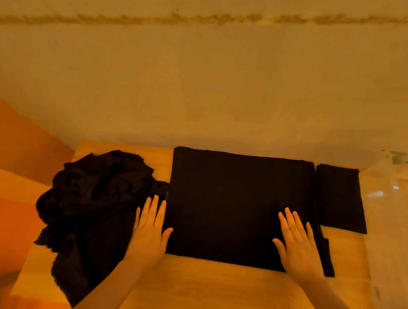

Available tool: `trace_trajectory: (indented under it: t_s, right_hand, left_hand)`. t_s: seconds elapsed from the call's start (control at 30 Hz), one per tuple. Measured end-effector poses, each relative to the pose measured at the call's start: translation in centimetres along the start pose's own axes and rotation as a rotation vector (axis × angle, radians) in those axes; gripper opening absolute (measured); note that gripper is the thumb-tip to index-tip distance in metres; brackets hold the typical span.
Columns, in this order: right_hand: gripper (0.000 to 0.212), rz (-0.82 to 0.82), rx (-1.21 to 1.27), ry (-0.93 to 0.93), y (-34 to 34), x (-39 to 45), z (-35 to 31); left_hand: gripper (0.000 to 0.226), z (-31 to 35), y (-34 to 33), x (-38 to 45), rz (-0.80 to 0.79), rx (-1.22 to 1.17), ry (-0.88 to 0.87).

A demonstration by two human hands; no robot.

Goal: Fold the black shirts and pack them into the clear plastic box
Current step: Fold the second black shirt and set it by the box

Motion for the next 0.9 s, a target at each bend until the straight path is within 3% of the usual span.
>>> trace_trajectory:
  t_s: [0.1,0.2,0.33,0.4,0.53,0.67,0.9]
  right_hand:
    - [0.063,0.051,0.023,-0.023,-0.8,-1.7,0.9]
    - [0.063,0.149,0.113,-0.107,-2.0,-3.6,2.6]
    - [0.062,0.285,0.590,-0.511,-1.5,-5.5,4.0]
    - [0.050,0.370,0.683,-0.593,-0.9,-5.9,3.9]
    - [0.036,0.339,0.755,-0.637,-0.6,-5.5,3.9]
    - [0.030,0.338,0.805,-0.683,-0.1,-5.0,4.2]
    - [0.034,0.179,0.837,-0.785,0.4,-4.3,4.8]
  left_hand:
    - [0.059,1.3,-0.1,-0.6,-0.023,0.071,-0.149]
    - [0.065,1.1,-1.3,-0.7,-0.010,0.093,-0.133]
    - [0.073,2.6,-1.7,-2.6,0.109,-0.190,0.030]
    - [0.060,3.8,-1.2,-3.8,0.172,-0.378,0.214]
    - [0.039,5.1,-0.9,-5.0,0.153,-0.624,0.518]
    - [0.028,5.1,-0.7,-4.6,0.168,-0.736,0.550]
    - [0.032,5.4,0.1,-4.1,0.134,-0.825,0.747]
Point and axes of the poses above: each hand's wrist, its own x-axis towards the middle knuckle, its own y-axis out of the back of the hand, z = x × y, the point moved 1 cm from there along x, towards the middle knuckle, and after that the axes turned 3 degrees about z, right-handed, at the moved point
